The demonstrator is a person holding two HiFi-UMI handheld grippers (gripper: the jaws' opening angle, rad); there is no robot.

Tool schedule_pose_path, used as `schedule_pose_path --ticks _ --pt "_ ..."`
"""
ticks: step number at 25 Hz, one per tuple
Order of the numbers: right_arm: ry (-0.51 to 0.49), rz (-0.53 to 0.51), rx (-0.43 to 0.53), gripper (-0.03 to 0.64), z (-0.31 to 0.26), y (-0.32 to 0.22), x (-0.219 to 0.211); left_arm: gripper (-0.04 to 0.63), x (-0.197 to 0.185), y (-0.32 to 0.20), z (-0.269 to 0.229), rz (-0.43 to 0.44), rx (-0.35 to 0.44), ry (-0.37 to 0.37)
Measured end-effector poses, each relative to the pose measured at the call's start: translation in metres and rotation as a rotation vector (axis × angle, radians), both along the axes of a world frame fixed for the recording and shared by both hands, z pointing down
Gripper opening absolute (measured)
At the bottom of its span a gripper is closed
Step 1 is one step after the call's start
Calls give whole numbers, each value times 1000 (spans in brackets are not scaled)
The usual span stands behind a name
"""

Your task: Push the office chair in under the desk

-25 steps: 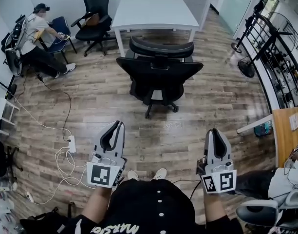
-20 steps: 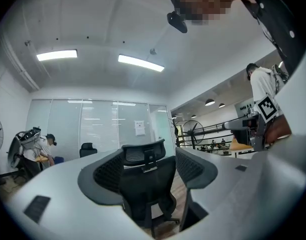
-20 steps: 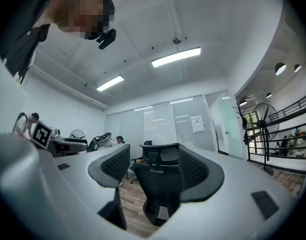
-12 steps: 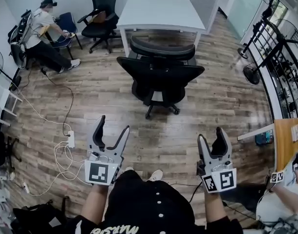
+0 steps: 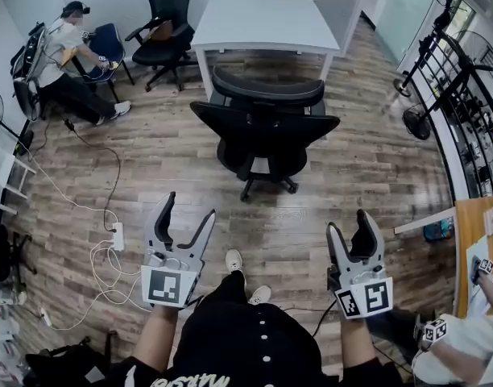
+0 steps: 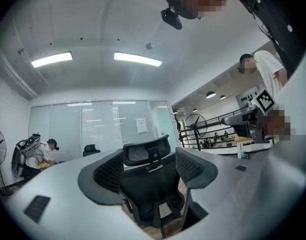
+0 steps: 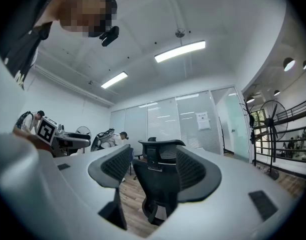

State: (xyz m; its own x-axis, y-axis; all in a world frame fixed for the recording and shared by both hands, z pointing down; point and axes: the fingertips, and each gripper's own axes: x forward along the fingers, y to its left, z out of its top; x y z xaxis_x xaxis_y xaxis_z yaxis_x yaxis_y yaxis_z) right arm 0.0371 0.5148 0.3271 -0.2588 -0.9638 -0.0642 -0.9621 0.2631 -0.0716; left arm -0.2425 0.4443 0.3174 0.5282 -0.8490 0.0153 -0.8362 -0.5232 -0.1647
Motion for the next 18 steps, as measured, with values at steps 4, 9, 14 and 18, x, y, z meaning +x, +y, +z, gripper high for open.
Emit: schedule_pose_path --ticks 4,9,14,18 --pt "14 7 -2 302 1 -19 -3 327 1 -20 4 24 -3 16" --pt "14 21 -1 296 -1 -40 -6 327 4 -45 3 48 0 30" --pt "31 24 -14 296 1 -62 -11 327 7 -67 7 73 -4 20" --pt "42 23 -21 296 0 -82 -15 327 6 -88 10 86 -13 22"
